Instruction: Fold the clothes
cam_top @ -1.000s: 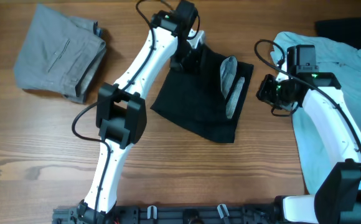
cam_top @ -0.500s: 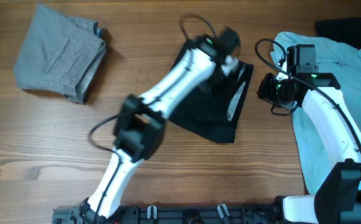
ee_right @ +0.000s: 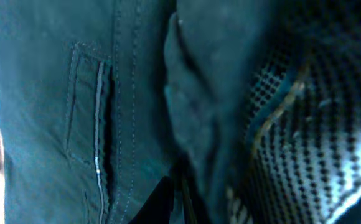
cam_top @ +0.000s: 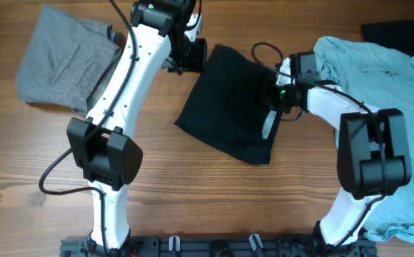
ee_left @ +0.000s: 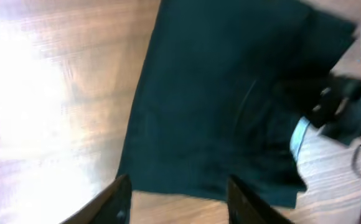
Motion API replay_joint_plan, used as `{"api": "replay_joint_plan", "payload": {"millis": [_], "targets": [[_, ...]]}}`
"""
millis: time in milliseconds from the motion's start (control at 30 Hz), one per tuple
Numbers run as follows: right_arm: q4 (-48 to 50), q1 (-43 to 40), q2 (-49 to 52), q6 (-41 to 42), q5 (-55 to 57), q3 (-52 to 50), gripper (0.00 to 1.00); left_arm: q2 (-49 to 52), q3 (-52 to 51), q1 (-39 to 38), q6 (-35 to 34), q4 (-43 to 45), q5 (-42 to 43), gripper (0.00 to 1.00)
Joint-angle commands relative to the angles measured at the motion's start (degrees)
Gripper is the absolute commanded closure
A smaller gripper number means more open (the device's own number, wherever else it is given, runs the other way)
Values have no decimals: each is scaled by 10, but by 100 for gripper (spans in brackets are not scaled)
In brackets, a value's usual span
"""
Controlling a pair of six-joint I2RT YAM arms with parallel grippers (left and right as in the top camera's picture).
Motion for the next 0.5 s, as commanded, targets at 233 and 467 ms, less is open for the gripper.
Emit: {"api": "replay_joint_plan", "payload": {"millis": [233, 467], "targets": [[-129, -19, -186, -150, -41, -4, 84, 4, -358, -29, -151, 223, 148, 96], [-158, -19, -245, -151, 0, -8, 81, 10, -452, 36, -298, 500, 64, 96]]}}
